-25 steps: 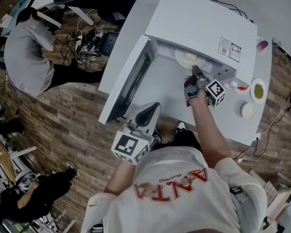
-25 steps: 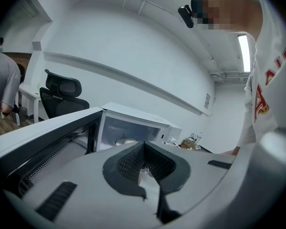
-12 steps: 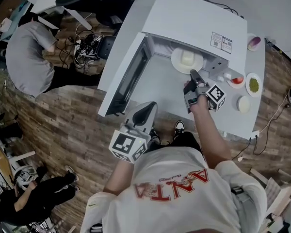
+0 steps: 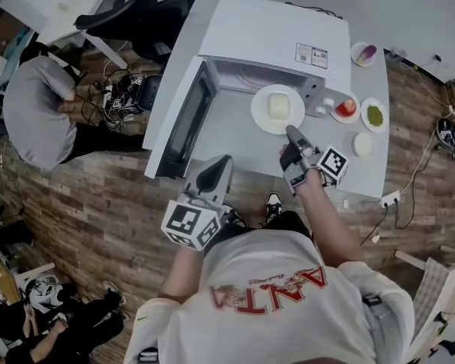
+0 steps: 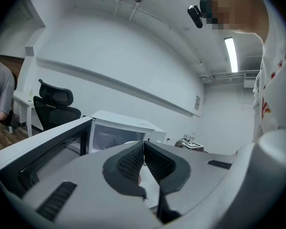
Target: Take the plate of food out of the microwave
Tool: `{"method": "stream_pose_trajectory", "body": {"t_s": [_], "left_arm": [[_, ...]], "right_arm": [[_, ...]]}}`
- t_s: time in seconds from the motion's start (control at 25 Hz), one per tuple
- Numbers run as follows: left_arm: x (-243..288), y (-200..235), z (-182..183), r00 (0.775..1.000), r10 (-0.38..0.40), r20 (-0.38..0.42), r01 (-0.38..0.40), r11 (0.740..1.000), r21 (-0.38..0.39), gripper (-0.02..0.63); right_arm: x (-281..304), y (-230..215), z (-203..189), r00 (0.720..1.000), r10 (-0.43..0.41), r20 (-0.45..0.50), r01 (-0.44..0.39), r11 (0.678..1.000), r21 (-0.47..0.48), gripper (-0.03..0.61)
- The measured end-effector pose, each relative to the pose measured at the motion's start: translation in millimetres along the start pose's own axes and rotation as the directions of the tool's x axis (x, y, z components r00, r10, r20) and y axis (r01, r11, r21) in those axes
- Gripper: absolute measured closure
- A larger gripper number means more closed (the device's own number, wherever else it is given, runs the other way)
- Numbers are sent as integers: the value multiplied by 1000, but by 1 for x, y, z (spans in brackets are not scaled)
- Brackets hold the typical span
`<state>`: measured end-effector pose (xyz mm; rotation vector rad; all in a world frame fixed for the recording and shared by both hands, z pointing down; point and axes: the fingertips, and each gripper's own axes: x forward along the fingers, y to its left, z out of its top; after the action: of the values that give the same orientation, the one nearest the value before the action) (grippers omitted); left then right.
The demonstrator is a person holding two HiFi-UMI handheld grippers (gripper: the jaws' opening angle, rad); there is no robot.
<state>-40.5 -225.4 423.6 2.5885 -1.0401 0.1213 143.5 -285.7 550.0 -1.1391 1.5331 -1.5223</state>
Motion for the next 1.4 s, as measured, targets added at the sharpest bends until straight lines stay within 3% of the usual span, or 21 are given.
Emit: {"method": "stream_pose_trajectory", "body": {"t_s": [0.28,0.8,1.4], "left_arm": [[12,-27,-1,997,-76,-13,76,997,26,604],[70,-95,-20,961,-253,-113,262,962,74,604],[107,-123,-46,944,-282,-169,293,955,46,604]], "right_arm": [[-63,-5,3,999,17,39,-17,1000,-4,560],[-172,-84,52,969,-39,244,34,999,27,560],[-200,-162,76,952,-157,262,134,986,104,559]]}}
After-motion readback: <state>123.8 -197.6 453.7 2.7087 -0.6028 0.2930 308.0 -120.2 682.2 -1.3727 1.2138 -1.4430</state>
